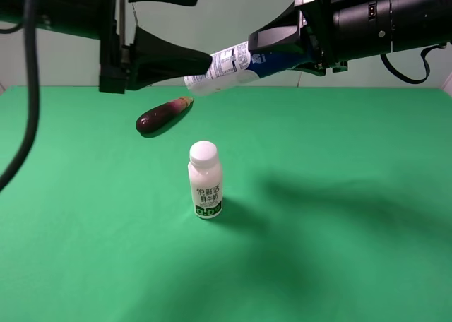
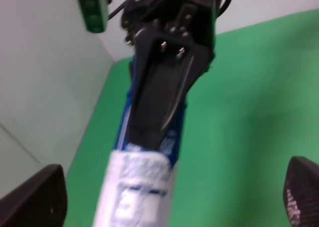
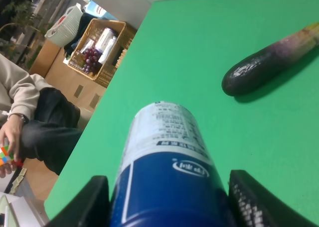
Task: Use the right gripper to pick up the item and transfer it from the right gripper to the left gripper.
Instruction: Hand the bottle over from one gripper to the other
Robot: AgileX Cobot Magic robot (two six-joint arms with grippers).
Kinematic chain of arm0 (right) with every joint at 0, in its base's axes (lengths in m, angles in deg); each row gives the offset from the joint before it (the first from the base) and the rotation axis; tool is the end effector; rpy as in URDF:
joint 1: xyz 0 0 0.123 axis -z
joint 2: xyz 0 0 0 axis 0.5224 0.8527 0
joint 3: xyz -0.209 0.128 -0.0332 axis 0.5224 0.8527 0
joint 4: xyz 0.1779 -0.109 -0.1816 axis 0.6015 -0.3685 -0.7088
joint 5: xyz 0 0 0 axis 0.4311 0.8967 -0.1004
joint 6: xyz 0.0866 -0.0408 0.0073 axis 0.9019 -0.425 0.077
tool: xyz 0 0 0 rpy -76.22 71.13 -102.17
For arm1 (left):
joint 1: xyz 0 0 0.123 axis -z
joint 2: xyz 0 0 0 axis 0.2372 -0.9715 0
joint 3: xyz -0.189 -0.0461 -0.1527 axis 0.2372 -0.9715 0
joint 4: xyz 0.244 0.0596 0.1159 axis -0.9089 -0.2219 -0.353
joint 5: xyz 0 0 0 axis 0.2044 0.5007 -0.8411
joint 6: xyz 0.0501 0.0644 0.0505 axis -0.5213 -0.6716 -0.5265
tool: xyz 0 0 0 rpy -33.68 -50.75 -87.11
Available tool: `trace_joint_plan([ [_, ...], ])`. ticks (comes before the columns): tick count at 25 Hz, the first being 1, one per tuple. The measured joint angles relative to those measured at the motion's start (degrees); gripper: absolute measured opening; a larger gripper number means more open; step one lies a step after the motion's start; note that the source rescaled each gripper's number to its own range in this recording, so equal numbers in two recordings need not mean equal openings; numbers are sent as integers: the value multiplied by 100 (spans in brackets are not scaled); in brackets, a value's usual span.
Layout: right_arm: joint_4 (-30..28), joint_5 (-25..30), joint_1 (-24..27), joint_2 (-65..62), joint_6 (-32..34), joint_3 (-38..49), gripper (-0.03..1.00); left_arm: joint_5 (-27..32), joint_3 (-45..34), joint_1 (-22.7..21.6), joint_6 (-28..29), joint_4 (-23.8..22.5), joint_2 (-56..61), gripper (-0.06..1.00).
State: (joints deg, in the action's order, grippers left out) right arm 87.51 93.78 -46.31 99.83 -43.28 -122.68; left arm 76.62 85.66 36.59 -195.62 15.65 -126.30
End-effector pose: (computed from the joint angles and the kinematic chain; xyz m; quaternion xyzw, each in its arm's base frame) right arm 0.3034 0.1480 0.2462 -0.1431 0.8219 0.4388 0.3338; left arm 0.2735 -0.1820 0.2591 0.5961 0.5737 -0.1948 0.5269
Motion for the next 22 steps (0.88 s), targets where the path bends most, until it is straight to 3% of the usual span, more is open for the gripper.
trace_joint_plan([
  [8, -215, -5, 0, 0, 0, 0, 0, -724, 6, 215, 0, -31, -139, 71],
  [22, -227, -17, 0, 0, 0, 0, 0, -1107, 24, 531, -150, -26, -934, 71],
])
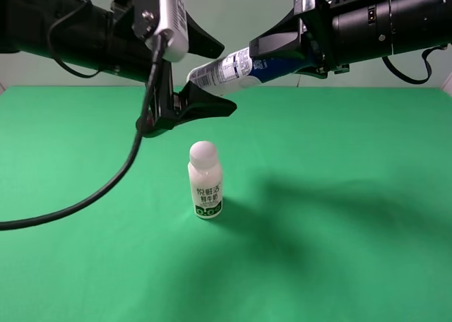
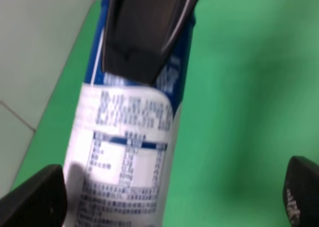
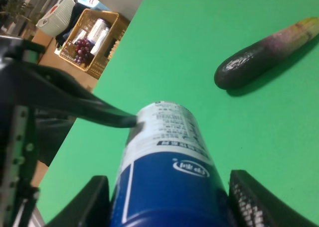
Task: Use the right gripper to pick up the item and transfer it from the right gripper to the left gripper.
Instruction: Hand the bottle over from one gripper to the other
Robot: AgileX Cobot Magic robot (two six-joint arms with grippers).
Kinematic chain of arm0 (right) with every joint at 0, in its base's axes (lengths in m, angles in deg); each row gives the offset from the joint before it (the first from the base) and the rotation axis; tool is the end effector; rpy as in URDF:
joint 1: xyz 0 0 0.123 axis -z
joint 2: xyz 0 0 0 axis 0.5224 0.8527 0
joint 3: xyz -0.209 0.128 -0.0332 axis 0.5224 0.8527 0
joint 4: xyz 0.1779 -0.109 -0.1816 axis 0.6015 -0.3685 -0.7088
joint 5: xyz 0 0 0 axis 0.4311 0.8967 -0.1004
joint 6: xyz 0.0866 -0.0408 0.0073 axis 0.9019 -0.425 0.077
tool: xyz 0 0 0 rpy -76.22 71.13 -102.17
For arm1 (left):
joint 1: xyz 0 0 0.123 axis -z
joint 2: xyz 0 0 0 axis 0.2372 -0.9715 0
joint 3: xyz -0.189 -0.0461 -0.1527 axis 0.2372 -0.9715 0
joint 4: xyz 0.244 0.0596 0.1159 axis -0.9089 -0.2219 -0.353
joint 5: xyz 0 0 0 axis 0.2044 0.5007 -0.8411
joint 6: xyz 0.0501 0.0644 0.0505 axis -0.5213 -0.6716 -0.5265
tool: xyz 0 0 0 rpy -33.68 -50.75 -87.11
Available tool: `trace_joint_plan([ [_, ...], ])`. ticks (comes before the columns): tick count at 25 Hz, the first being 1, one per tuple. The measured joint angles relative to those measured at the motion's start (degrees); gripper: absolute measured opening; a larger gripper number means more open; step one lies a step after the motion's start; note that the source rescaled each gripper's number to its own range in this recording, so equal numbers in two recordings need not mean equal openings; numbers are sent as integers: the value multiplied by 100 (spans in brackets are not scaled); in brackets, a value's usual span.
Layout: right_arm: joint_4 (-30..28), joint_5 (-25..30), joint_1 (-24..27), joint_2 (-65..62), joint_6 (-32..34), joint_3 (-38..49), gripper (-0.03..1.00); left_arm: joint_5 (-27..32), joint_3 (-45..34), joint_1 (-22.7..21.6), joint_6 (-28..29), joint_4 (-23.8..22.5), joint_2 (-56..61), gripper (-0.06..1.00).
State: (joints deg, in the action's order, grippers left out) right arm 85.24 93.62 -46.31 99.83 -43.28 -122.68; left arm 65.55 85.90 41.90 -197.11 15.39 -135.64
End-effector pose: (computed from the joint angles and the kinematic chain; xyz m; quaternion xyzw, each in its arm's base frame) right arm 0.3028 0.1471 0.2438 -0.1565 0.8271 0.4251 0.3326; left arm 0.2882 -0.2071 0.2033 0.6059 0.6195 -0.1531 0.4750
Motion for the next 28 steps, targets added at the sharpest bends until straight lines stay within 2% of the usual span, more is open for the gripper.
trace_joint_plan([
  [5, 3, 5, 0, 0, 0, 0, 0, -342, 129, 164, -273, 64, -153, 71],
  [18, 15, 103, 0, 0, 0, 0, 0, -454, 537, 185, -446, 313, -686, 71],
  [21, 15, 122, 0, 0, 0, 0, 0, -504, 537, 185, -671, 560, -749, 71],
  [28, 15, 117, 0, 0, 0, 0, 0, -509, 563, 185, -1175, 649, -767, 71],
])
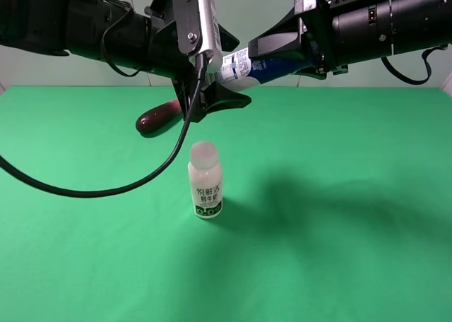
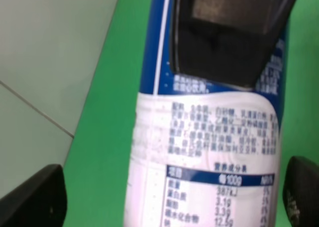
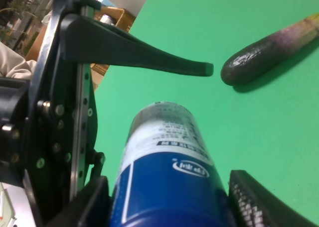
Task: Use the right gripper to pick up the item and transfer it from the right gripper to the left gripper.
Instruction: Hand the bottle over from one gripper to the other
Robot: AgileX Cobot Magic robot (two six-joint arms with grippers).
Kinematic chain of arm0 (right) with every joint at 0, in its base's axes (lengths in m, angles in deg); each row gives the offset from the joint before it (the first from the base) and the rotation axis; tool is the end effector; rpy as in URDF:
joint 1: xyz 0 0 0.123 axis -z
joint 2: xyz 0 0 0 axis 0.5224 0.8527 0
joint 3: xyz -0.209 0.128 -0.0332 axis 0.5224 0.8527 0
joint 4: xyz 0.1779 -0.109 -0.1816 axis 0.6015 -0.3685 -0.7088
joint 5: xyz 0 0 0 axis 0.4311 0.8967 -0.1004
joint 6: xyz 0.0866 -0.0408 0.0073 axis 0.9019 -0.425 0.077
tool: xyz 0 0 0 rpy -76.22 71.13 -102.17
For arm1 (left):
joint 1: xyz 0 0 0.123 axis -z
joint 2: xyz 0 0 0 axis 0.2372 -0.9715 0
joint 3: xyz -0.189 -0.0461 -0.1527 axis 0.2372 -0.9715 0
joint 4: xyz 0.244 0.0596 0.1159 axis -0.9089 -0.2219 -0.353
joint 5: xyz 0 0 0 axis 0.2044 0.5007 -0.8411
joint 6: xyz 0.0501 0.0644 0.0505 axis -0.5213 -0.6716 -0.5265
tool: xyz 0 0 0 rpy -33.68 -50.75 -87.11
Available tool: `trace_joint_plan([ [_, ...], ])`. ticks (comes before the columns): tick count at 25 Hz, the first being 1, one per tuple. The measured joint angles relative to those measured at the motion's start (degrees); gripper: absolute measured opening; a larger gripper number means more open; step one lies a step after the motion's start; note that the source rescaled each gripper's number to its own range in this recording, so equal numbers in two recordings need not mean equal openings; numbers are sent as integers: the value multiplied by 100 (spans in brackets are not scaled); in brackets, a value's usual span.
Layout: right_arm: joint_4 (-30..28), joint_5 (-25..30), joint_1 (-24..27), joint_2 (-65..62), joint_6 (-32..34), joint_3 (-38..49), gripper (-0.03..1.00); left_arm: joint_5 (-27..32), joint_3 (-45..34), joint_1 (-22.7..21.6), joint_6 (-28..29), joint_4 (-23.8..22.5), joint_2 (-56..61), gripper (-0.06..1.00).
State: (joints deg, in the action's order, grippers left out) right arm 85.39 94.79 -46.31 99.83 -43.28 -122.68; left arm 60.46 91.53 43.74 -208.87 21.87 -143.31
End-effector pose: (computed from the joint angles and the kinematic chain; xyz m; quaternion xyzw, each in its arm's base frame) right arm 0.3012 0.1481 0.2442 -0.1608 0.8251 0.4321 0.3266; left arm 0.3131 -0.2267 0.1885 0.6261 0.5965 -0.1043 0.4912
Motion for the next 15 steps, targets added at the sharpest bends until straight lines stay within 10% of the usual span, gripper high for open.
trace_joint_plan([
  [15, 0, 5, 0, 0, 0, 0, 0, -60, 0, 0, -170, 0, 0, 70],
])
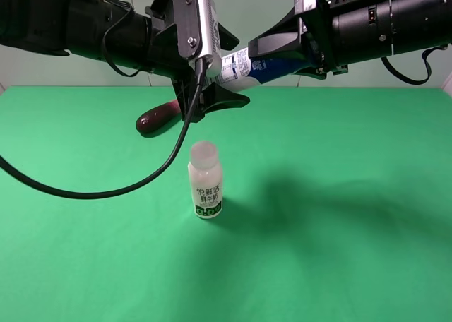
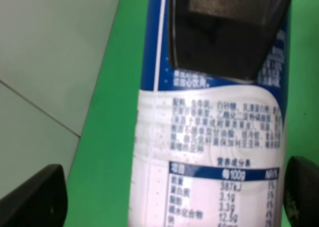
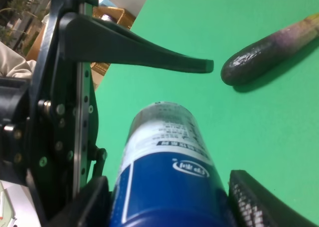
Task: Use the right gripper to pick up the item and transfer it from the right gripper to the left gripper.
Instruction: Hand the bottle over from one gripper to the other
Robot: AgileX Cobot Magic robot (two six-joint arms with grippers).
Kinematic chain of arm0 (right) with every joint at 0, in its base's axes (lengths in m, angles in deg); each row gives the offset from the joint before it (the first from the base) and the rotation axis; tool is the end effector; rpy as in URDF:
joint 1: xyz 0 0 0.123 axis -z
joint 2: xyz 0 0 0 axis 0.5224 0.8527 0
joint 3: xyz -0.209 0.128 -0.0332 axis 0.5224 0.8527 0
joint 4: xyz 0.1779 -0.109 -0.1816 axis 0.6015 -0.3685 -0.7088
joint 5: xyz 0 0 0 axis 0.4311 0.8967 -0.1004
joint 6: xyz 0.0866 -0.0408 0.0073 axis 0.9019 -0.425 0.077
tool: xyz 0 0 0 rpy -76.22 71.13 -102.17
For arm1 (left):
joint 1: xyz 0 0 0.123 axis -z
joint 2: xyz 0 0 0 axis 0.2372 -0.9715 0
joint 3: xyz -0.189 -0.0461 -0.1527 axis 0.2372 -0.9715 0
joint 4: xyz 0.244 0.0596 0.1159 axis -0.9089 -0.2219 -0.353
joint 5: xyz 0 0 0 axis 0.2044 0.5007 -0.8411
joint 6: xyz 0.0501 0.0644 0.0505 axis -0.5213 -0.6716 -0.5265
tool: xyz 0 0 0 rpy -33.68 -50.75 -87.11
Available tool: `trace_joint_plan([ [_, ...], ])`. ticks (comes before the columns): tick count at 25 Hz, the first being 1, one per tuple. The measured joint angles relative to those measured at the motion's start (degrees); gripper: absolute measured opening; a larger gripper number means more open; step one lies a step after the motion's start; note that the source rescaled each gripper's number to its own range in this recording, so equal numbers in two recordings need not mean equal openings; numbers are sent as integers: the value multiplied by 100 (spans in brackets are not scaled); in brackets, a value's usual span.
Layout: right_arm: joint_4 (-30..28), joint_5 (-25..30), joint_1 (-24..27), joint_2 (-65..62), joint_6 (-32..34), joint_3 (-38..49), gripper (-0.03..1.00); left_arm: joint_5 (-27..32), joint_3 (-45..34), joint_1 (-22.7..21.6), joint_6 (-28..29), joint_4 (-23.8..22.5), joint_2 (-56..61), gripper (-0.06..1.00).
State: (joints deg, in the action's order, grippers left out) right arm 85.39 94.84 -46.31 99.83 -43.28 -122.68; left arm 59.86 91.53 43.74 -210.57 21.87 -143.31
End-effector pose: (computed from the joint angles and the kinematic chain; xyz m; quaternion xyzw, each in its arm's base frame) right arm 0.3011 0.1481 0.2442 -0.1610 0.8250 0.4323 0.3264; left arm 0.3139 -0.2261 0.1883 0.6335 0.5894 -0.0925 0.4927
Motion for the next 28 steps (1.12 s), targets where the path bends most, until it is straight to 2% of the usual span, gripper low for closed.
trace_joint_plan([
  [5, 0, 0, 0, 0, 0, 0, 0, 0, 0, 0, 0, 0, 0, 58],
  [7, 0, 0, 0, 0, 0, 0, 0, 0, 0, 0, 0, 0, 0, 46],
  [8, 6, -5, 0, 0, 0, 0, 0, 6, 0, 0, 0, 0, 0, 34],
  [10, 66, -51, 0, 0, 0, 0, 0, 25, 0, 14, -14, -46, -11, 0],
  [28, 48, -51, 0, 0, 86, 0, 0, 32, 0, 13, -16, -70, -11, 0],
])
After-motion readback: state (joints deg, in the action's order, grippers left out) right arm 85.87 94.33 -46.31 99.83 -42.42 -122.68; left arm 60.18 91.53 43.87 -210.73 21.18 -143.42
